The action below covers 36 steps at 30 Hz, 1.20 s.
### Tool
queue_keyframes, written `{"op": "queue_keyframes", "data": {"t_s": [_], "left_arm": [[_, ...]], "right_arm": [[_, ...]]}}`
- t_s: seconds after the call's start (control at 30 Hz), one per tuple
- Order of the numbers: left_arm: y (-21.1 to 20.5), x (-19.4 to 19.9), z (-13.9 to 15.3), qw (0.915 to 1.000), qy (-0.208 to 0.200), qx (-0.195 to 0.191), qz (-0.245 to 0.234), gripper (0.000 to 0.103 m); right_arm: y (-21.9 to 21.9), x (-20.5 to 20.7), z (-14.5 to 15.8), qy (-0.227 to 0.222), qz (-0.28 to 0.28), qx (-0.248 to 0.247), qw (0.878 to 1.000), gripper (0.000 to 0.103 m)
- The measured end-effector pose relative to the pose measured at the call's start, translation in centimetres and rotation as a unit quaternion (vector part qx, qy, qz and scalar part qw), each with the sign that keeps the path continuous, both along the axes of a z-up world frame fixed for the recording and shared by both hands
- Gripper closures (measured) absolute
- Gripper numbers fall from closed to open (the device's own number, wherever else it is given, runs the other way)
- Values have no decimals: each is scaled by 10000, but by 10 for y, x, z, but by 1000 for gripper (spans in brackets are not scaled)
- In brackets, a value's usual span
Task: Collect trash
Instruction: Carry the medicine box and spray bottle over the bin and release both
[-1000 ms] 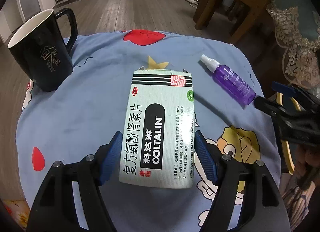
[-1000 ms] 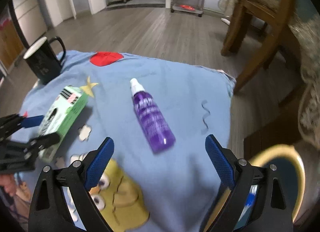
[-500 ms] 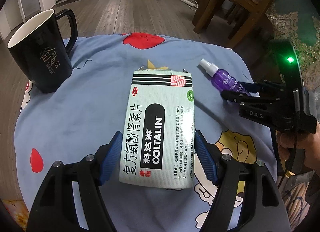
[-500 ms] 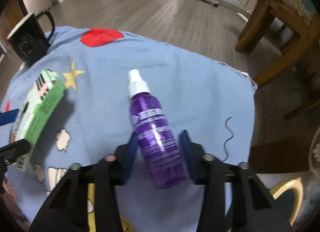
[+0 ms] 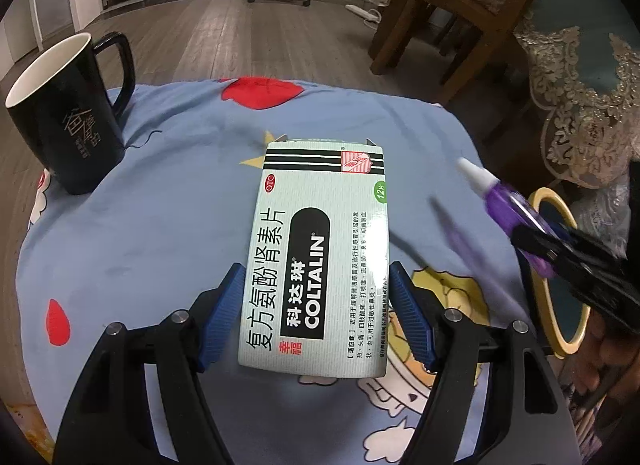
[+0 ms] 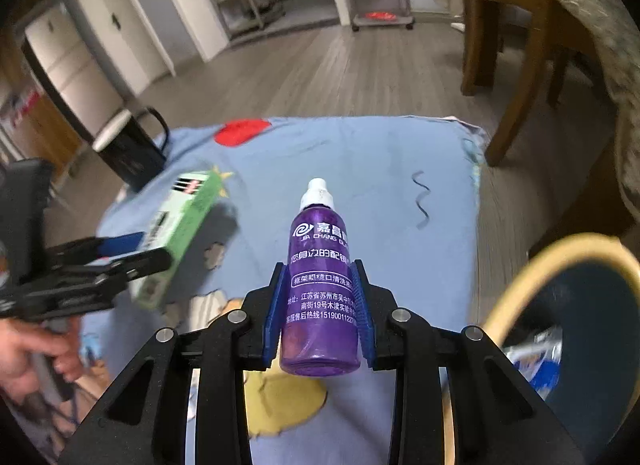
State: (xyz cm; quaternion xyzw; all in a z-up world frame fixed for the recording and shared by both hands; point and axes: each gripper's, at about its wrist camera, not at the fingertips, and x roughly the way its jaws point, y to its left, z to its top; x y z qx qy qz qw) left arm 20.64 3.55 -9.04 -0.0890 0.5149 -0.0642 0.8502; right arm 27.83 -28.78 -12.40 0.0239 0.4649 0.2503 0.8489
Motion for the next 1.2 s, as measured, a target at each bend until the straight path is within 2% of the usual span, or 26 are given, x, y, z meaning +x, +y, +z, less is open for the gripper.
{"op": "queue_keyframes", "data": {"t_s": [0.27,0.6,0.93,1.2], "left_arm": [[-24,-4,13,9993,-162,-250,-241,32],[-89,-13,38,9938,-345,-569,-895,32],[-164,-9,50,9841,-292,-1055,-1401,32],[-239,-10,46,9744,-261,-1078,-1957,32]], "right_arm": [[-53,-62,29,-312,-327,361,9983,70],[-131,-109,37,-443,-1201,704,9893,70],[-194,-130,26,-459,-2206,1179,9671,70],[-229,-136,11,-400,-2733,1679,9463,70]]}}
